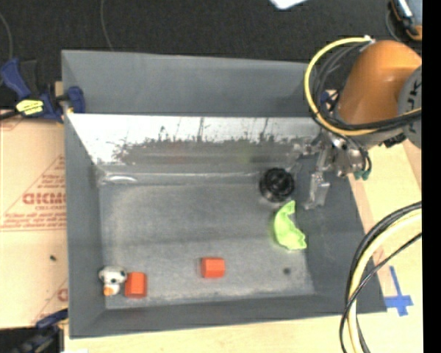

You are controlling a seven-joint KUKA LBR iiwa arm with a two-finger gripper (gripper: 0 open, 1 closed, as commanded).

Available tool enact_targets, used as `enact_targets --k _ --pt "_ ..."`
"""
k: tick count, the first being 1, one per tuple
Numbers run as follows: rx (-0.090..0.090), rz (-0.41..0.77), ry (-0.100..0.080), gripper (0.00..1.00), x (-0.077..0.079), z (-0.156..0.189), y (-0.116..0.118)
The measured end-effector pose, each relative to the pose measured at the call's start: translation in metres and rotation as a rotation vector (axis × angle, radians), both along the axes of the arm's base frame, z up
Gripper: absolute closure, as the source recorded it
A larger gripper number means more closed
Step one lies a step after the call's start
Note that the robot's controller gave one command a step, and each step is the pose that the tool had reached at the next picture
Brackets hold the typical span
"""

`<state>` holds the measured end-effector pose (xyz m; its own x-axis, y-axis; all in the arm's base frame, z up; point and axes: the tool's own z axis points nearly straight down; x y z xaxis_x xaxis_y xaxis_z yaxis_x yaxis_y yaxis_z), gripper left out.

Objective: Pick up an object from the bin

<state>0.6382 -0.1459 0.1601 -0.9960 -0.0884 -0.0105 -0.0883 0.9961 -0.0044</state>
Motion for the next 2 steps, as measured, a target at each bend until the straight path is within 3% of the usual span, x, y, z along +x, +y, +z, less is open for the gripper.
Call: enact_targets --k 1,2 --pt "0.004 -0.449 -0.002 0.00 0.005 -0.018 -0.013" --pt "-0.004 0.136 0.001 0.00 0.000 -0.056 -0.014"
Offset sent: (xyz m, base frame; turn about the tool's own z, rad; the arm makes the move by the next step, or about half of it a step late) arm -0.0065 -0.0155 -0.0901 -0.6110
